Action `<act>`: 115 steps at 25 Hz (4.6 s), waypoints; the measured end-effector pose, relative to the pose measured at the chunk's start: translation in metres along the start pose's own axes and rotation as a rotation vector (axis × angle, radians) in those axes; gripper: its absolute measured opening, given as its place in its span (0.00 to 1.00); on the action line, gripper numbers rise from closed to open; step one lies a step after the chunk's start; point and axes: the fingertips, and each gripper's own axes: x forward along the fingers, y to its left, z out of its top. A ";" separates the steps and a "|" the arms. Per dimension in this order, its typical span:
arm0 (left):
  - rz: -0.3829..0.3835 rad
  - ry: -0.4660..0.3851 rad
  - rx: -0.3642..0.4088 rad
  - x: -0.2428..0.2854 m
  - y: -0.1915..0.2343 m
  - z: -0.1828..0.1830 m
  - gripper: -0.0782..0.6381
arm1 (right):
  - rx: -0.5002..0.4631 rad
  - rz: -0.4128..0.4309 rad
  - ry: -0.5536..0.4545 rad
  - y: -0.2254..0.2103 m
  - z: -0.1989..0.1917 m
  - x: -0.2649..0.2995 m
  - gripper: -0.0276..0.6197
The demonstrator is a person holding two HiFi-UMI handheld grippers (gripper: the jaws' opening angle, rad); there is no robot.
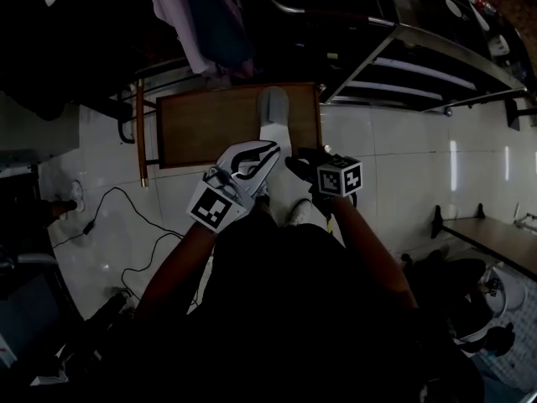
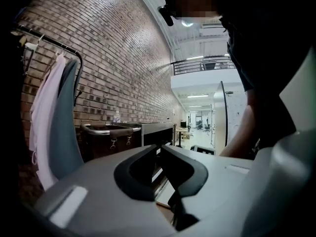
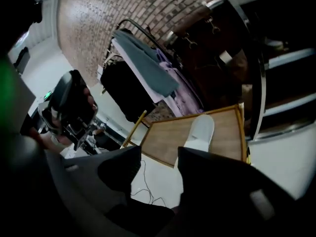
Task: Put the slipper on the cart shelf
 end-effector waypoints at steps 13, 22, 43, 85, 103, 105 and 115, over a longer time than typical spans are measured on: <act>-0.092 -0.014 -0.013 0.016 0.054 -0.022 0.16 | 0.341 -0.186 0.135 -0.120 -0.066 0.082 0.49; -0.072 0.020 -0.058 0.031 0.056 -0.050 0.16 | 0.404 -0.172 0.131 -0.157 -0.069 0.107 0.50; 0.045 0.083 -0.179 0.035 0.077 -0.089 0.15 | 0.431 0.114 0.276 -0.112 -0.076 0.156 0.14; -0.066 -0.026 -0.063 0.069 0.048 0.064 0.11 | -0.595 -0.257 -0.516 0.081 0.207 -0.125 0.14; -0.079 -0.059 -0.046 0.073 0.047 0.065 0.11 | -0.569 -0.259 -0.487 0.069 0.196 -0.126 0.14; -0.084 -0.062 -0.042 0.073 0.046 0.065 0.11 | -0.556 -0.259 -0.475 0.067 0.193 -0.125 0.14; -0.156 -0.067 -0.059 0.075 0.041 0.052 0.11 | -0.449 -0.310 -0.411 0.052 0.166 -0.123 0.14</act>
